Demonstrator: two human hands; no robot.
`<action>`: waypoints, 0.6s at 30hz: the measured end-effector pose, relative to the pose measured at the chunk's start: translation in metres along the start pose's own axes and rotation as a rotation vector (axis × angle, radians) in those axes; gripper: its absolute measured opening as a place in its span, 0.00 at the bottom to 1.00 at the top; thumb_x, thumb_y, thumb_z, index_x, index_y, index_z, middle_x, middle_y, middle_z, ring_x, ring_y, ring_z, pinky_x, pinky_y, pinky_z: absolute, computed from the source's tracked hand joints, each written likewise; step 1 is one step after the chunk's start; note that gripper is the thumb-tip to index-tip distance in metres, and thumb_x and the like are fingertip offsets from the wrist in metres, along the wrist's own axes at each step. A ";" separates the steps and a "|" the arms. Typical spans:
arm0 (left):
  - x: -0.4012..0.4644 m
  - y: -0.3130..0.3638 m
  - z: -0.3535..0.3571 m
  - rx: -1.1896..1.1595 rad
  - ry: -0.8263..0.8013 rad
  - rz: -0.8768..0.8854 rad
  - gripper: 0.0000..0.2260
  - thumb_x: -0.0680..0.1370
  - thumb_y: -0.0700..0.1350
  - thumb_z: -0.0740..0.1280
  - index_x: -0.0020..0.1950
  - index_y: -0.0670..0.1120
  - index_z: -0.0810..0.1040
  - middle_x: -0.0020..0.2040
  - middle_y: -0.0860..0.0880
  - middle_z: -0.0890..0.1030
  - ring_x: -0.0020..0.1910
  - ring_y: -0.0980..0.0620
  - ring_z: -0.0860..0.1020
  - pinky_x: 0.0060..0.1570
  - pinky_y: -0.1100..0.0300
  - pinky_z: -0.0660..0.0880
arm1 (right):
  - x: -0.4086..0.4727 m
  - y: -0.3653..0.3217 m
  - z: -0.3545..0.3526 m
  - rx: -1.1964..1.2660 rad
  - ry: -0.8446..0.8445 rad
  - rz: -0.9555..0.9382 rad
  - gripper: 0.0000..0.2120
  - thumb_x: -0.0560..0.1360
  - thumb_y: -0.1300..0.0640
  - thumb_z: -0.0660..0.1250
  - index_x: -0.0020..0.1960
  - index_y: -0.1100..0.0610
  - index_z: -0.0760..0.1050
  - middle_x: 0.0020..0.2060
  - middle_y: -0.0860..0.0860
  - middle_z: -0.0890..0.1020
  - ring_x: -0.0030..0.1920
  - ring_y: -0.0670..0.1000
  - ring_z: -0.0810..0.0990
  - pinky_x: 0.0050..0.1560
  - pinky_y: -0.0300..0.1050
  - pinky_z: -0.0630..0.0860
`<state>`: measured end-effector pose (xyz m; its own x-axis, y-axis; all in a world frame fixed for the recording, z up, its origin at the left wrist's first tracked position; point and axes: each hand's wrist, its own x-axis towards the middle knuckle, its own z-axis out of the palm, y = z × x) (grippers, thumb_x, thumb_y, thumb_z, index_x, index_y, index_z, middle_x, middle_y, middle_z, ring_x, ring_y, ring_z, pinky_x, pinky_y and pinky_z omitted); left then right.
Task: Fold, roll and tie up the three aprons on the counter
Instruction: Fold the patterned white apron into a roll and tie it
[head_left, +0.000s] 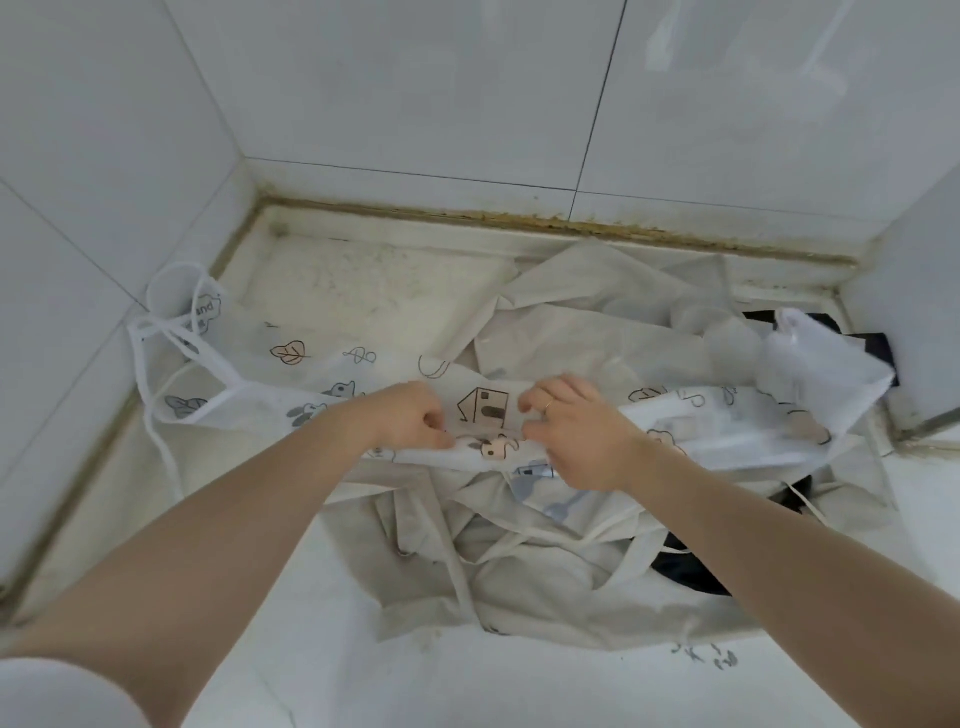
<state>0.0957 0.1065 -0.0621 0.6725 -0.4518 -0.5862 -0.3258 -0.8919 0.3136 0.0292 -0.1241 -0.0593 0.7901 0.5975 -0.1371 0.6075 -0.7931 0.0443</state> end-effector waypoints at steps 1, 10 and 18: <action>-0.002 0.001 0.003 0.019 0.011 -0.002 0.17 0.74 0.57 0.67 0.54 0.46 0.76 0.52 0.49 0.71 0.47 0.49 0.75 0.48 0.57 0.73 | -0.005 -0.007 -0.004 0.011 0.008 -0.073 0.13 0.59 0.54 0.73 0.43 0.52 0.81 0.49 0.52 0.79 0.52 0.56 0.79 0.59 0.49 0.68; 0.000 0.019 0.004 0.202 0.056 0.028 0.23 0.75 0.63 0.62 0.64 0.51 0.71 0.64 0.48 0.66 0.63 0.46 0.69 0.55 0.54 0.68 | -0.005 -0.027 -0.012 0.331 -0.309 0.360 0.10 0.80 0.50 0.56 0.52 0.57 0.69 0.52 0.55 0.76 0.51 0.56 0.74 0.47 0.48 0.73; -0.008 0.016 0.024 0.112 -0.160 0.155 0.21 0.69 0.52 0.73 0.60 0.49 0.76 0.77 0.55 0.43 0.76 0.47 0.38 0.72 0.46 0.47 | -0.012 -0.025 0.001 0.535 -0.507 0.234 0.14 0.81 0.52 0.54 0.55 0.51 0.78 0.75 0.41 0.56 0.76 0.50 0.40 0.72 0.59 0.34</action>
<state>0.0691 0.0954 -0.0702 0.4974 -0.5728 -0.6515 -0.4947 -0.8042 0.3294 0.0040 -0.1114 -0.0599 0.6801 0.3824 -0.6254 0.2053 -0.9184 -0.3383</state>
